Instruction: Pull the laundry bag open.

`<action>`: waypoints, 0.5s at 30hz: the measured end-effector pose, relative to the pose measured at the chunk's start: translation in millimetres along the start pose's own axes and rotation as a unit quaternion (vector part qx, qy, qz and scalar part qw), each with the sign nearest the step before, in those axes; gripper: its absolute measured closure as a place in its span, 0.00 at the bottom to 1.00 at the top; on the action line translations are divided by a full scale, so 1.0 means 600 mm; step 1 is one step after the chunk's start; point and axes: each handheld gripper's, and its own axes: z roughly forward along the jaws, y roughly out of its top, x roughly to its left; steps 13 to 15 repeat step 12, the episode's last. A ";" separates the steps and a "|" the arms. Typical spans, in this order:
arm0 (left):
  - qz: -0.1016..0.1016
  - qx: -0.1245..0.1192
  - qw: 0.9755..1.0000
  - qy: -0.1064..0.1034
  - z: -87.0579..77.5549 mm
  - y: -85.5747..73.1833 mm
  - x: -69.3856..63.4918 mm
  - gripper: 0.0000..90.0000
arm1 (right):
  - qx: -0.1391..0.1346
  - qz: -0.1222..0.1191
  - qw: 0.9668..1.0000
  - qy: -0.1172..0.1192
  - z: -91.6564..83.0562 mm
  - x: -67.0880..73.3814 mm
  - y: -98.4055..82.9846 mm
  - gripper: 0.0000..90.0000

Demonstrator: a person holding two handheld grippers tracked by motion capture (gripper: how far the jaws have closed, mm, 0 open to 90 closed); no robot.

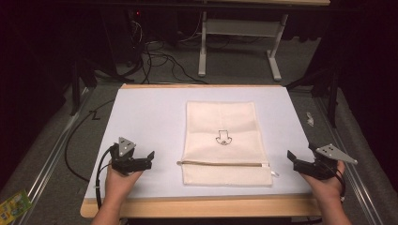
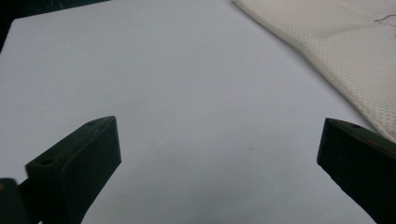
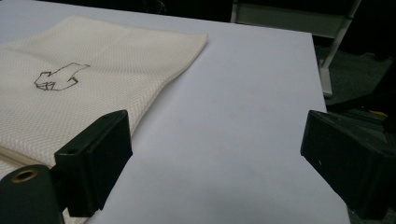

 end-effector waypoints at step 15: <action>-0.009 -0.016 1.000 -0.023 -0.001 0.004 0.003 0.00 | 0.007 -0.011 1.000 0.013 0.006 0.012 -0.001 0.10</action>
